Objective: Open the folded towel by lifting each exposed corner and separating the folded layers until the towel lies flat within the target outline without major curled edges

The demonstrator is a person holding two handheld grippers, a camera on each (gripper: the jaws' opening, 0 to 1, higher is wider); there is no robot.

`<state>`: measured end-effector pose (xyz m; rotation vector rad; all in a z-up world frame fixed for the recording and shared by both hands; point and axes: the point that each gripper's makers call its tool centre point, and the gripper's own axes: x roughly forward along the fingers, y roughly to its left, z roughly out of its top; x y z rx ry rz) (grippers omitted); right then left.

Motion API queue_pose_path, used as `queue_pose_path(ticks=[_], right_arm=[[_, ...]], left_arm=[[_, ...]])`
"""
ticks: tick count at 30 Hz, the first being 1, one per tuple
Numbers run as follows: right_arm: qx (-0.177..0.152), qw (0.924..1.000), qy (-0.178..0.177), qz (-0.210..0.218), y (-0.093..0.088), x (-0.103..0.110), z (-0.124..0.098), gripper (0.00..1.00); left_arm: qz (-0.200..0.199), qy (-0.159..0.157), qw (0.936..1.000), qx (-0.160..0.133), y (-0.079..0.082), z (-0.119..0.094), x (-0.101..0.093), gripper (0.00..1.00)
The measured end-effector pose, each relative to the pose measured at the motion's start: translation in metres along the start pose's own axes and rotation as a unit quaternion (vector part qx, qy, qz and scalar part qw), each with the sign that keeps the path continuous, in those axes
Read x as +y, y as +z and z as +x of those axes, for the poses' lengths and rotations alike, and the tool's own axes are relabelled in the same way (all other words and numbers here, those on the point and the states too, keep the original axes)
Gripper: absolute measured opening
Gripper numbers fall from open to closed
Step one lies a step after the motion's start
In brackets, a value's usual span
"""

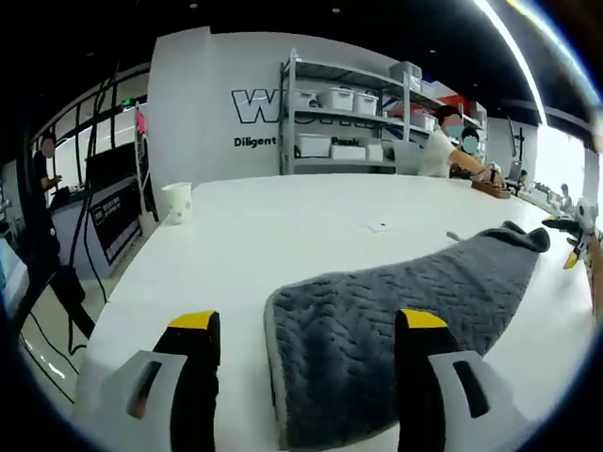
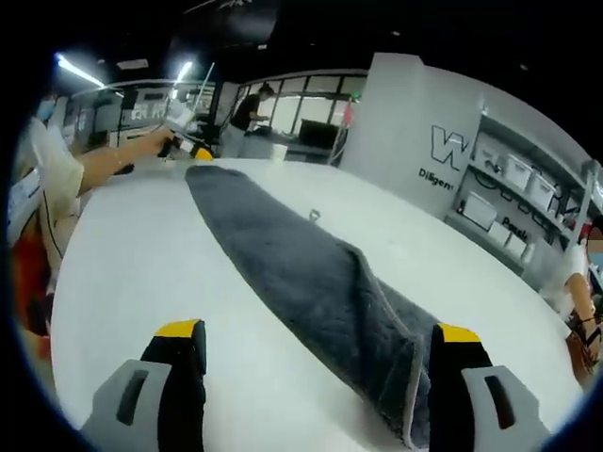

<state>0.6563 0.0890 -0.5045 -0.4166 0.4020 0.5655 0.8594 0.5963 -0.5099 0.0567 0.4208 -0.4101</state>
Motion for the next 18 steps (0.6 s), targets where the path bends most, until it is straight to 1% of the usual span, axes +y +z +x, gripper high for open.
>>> queue_pose_path(ticks=[3, 5, 8, 9, 10, 11, 14, 16, 18], right_arm=[[0.003, 1.0, -0.002, -0.004, -0.001, 0.001, -0.002, 0.98], [0.001, 1.0, 0.0, -0.005, -0.001, 0.003, -0.003, 0.98], [0.001, 1.0, 0.001, -0.006, 0.0, 0.003, -0.003, 0.98], [0.001, 1.0, 0.001, -0.008, -0.001, 0.005, -0.004, 0.98], [0.003, 1.0, 0.001, -0.008, -0.003, 0.005, -0.004, 0.98], [0.005, 1.0, 0.001, -0.008, -0.004, 0.006, -0.004, 0.98], [0.008, 0.9999, 0.001, -0.009, -0.007, 0.006, -0.004, 0.97], [0.01, 0.9999, 0.002, -0.01, -0.008, 0.006, -0.005, 0.97], [0.008, 0.9999, 0.0, -0.009, -0.007, 0.005, -0.007, 0.97]], left_arm=[[-0.008, -0.001, 1.0, 0.004, -0.003, 0.01, 0.0, 0.66], [0.003, 0.003, 0.9998, 0.018, -0.008, 0.017, 0.002, 0.63], [0.006, 0.004, 0.9998, 0.02, -0.009, 0.018, 0.002, 0.56], [0.011, -0.007, 0.9996, 0.027, -0.012, 0.028, -0.004, 0.54], [0.013, -0.012, 0.9995, 0.026, -0.012, 0.03, -0.008, 0.51], [0.015, -0.014, 0.9995, 0.026, -0.012, 0.031, -0.01, 0.45], [0.035, -0.013, 0.9989, 0.027, -0.012, 0.037, -0.014, 0.32], [0.041, -0.012, 0.9983, 0.039, -0.016, 0.043, -0.011, 0.31], [0.038, -0.012, 0.9984, 0.041, -0.017, 0.043, -0.01, 0.29]])
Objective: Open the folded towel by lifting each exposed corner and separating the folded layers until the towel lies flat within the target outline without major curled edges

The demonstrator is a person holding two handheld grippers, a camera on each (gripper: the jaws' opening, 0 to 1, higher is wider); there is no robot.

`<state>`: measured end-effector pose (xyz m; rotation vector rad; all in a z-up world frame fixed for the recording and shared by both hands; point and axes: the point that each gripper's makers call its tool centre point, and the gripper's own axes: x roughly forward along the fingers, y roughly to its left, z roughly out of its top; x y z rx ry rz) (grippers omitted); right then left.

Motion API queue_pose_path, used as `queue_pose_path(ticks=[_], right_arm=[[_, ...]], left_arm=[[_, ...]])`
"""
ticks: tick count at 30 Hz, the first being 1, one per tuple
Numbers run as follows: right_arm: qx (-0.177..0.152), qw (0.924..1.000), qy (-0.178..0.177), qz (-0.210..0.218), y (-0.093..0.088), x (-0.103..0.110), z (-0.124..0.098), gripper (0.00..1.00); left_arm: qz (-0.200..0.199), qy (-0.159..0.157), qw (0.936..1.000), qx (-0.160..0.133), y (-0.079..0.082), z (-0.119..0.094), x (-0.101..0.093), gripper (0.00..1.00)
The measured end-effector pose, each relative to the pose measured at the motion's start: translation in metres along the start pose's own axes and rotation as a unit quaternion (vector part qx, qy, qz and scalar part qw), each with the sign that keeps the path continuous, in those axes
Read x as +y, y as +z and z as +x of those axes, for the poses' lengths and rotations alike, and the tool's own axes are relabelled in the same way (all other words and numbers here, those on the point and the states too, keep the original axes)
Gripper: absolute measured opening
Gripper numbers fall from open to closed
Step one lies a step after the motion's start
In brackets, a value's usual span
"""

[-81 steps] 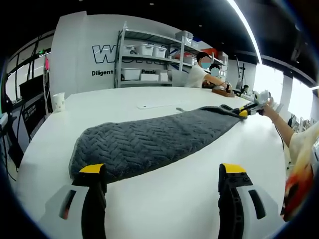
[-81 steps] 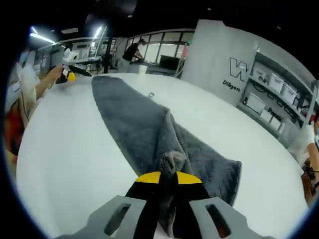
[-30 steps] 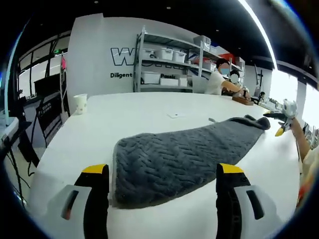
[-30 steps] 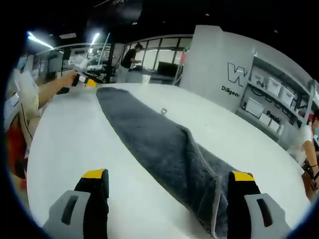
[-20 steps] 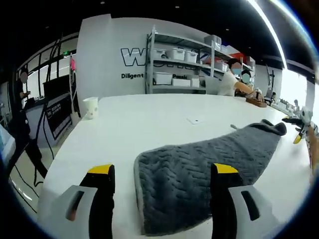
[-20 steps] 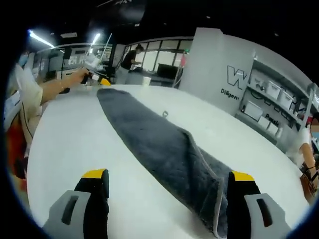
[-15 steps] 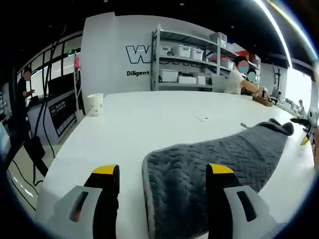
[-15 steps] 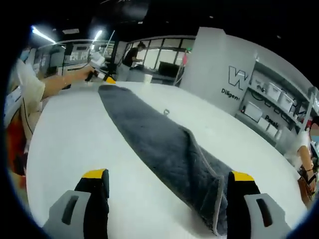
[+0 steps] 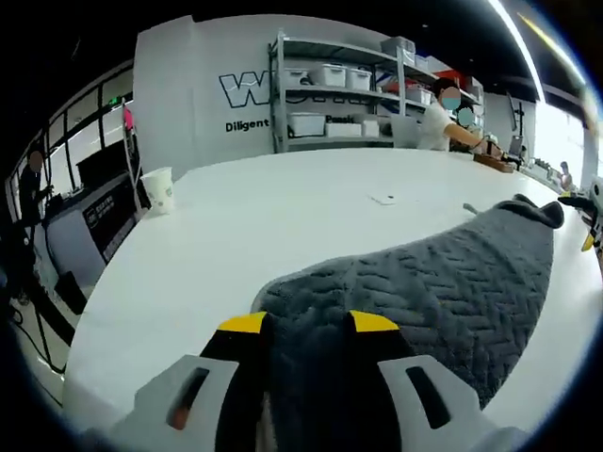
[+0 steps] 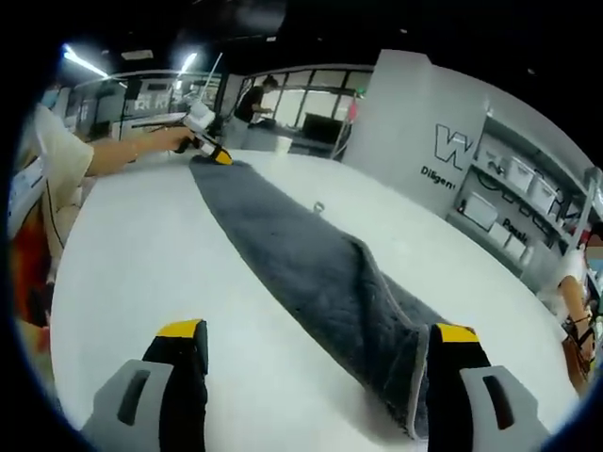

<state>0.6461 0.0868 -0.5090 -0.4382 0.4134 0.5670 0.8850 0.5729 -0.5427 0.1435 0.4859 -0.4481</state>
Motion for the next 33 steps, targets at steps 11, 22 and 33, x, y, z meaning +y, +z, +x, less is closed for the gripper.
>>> queue_pose_path(ticks=[11, 22, 33], right_arm=[[0.002, 1.0, -0.004, 0.005, -0.005, -0.001, -0.002, 0.95], [0.001, 1.0, -0.008, 0.005, -0.005, -0.001, -0.003, 0.96], [0.004, 1.0, 0.001, -0.005, -0.002, 0.006, 0.0, 0.96]], left_arm=[[0.021, -0.012, 0.9997, -0.006, -0.001, 0.001, -0.013, 0.03], [0.035, -0.064, 0.9954, -0.062, 0.03, -0.026, -0.055, 0.03], [0.132, -0.172, 0.9753, -0.041, 0.016, -0.057, -0.135, 0.03]])
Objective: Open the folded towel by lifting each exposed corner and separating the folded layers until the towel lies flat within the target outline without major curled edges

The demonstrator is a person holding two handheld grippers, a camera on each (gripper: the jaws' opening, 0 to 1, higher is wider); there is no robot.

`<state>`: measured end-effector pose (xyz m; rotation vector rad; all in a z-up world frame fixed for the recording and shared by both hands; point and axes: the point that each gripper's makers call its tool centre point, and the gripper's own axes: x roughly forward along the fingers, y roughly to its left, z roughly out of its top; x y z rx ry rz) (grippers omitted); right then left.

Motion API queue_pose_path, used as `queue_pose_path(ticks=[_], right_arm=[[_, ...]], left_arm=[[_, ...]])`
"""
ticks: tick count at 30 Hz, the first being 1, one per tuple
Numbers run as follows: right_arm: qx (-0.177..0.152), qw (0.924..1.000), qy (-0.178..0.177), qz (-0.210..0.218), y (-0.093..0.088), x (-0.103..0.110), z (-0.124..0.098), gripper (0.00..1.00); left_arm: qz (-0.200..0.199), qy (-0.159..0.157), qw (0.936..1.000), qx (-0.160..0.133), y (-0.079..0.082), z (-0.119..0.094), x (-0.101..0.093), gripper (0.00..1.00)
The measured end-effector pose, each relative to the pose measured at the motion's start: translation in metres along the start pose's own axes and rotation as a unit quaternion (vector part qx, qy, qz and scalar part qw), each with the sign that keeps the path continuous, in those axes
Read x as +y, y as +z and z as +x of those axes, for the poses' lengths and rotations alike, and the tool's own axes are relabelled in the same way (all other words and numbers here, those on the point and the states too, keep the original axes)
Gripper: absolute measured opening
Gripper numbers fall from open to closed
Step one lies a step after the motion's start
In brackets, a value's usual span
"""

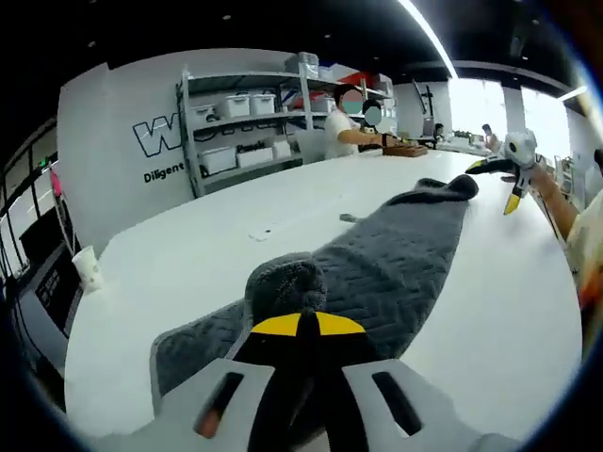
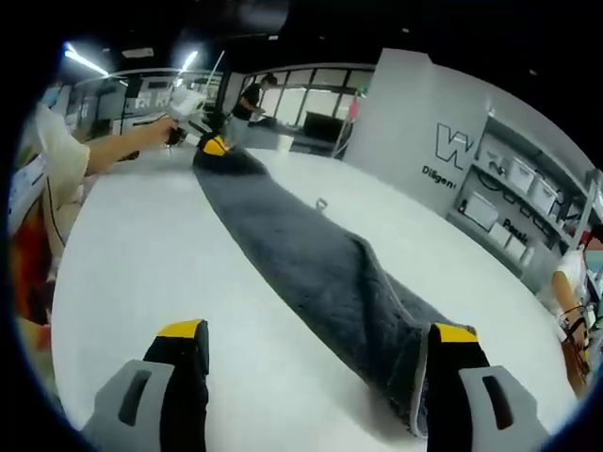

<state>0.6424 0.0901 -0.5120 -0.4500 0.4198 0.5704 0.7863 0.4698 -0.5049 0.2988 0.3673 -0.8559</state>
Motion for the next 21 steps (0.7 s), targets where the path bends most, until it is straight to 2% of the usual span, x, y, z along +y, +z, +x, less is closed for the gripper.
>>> queue_pose_path(ticks=[5, 8, 14, 17, 21], right_arm=[[0.004, 1.0, 0.003, -0.003, -0.002, 0.002, 0.001, 0.96], [0.008, 0.9999, 0.006, -0.005, -0.004, 0.003, 0.002, 0.96], [0.012, 0.9999, 0.008, -0.007, -0.003, 0.004, 0.003, 0.95], [0.012, 0.9998, 0.011, -0.01, -0.002, 0.007, 0.004, 0.95], [0.017, 0.9997, 0.013, -0.014, -0.003, 0.008, 0.004, 0.95]], left_arm=[[-0.001, -0.029, 0.9991, 0.031, -0.017, -0.002, -0.009, 0.03], [-0.018, -0.055, 0.9977, 0.036, -0.023, -0.006, -0.014, 0.03], [-0.012, -0.064, 0.9963, 0.056, -0.038, -0.001, -0.019, 0.06], [-0.012, -0.068, 0.9963, 0.05, -0.036, 0.001, -0.022, 0.12], [0.004, -0.064, 0.9974, 0.032, -0.026, -0.003, -0.025, 0.13]])
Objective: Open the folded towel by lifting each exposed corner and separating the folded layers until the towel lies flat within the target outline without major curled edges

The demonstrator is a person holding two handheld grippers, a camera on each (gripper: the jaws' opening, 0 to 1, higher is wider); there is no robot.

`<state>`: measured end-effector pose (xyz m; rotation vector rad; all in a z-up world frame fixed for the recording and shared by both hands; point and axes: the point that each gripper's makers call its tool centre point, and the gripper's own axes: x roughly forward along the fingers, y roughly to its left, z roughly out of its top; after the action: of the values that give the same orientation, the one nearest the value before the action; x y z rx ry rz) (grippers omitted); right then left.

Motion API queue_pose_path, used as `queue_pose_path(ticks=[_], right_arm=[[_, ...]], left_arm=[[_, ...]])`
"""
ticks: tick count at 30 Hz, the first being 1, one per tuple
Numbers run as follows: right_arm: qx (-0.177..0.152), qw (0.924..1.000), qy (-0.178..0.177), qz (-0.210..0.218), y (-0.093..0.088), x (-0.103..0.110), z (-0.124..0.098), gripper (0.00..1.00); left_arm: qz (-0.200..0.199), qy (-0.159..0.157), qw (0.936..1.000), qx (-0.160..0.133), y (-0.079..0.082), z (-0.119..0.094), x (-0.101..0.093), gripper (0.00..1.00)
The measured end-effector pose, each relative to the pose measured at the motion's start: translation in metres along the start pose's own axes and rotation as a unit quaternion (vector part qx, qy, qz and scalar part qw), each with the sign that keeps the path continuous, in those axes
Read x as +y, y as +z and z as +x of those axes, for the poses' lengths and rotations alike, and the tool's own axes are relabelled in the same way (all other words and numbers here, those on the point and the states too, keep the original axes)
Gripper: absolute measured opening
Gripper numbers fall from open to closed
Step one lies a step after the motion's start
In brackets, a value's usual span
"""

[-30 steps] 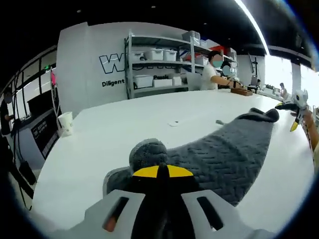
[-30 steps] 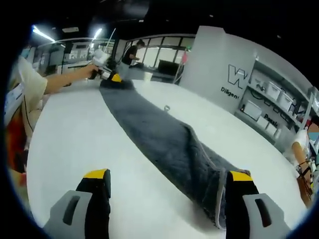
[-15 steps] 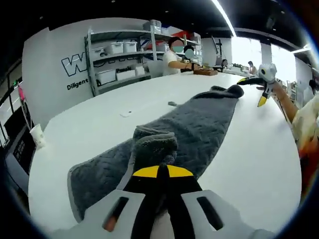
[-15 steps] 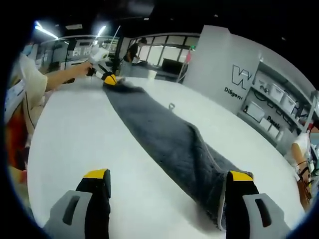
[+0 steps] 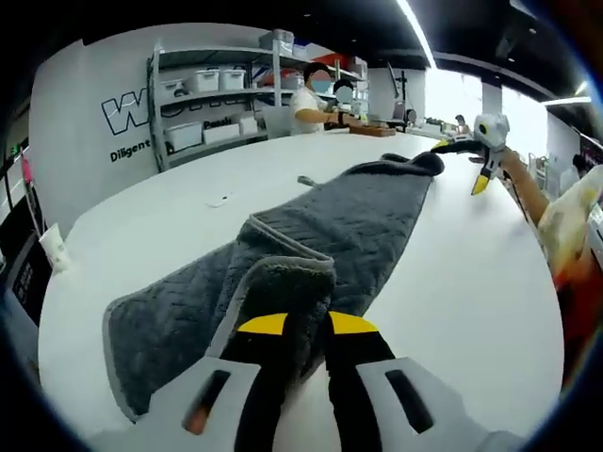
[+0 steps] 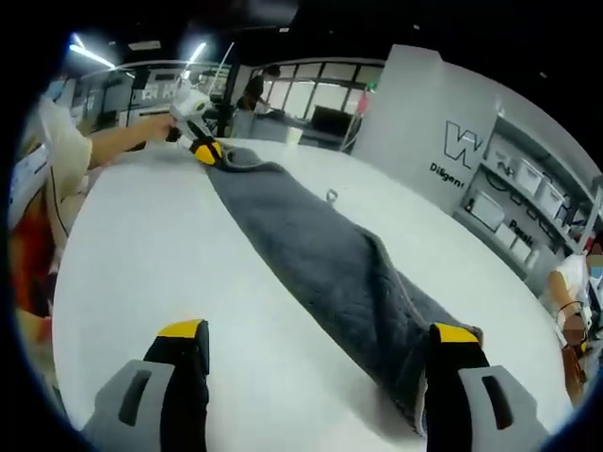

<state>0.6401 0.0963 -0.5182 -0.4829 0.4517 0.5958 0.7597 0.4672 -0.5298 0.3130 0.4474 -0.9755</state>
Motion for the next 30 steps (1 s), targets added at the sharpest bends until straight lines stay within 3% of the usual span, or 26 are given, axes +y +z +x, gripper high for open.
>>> queue_pose_path(ticks=[7, 10, 14, 18, 20, 22, 25, 30], right_arm=[[0.008, 0.9999, 0.007, 0.001, -0.005, 0.003, 0.0, 0.97], [0.012, 0.9999, 0.007, 0.002, -0.008, 0.003, 0.001, 0.97], [0.007, 0.9999, 0.01, 0.006, -0.006, 0.005, 0.002, 0.98], [0.005, 0.9999, 0.012, 0.003, -0.004, 0.008, 0.002, 0.98], [0.005, 0.9999, 0.012, 0.001, -0.003, 0.008, 0.001, 0.98], [0.007, 0.9999, 0.011, 0.001, -0.004, 0.007, 0.0, 0.98], [0.008, 0.9999, 0.008, 0.002, -0.005, 0.006, -0.002, 0.98], [0.011, 0.9999, 0.006, 0.006, -0.009, 0.004, -0.003, 0.98]], left_arm=[[0.039, 0.023, 0.9966, -0.068, 0.035, -0.02, -0.001, 0.15], [0.048, 0.039, 0.9943, -0.087, 0.046, -0.026, 0.001, 0.31], [0.047, 0.047, 0.9942, -0.084, 0.047, -0.021, 0.014, 0.44], [-0.006, 0.046, 0.9969, -0.064, 0.034, -0.007, 0.031, 0.6], [-0.004, 0.049, 0.9979, -0.042, 0.028, 0.0, 0.039, 0.58], [-0.007, 0.054, 0.9977, -0.041, 0.028, 0.004, 0.044, 0.57], [-0.033, 0.006, 0.9984, -0.045, 0.031, 0.01, 0.033, 0.49], [-0.027, -0.019, 0.9986, -0.04, 0.03, 0.014, 0.024, 0.32]])
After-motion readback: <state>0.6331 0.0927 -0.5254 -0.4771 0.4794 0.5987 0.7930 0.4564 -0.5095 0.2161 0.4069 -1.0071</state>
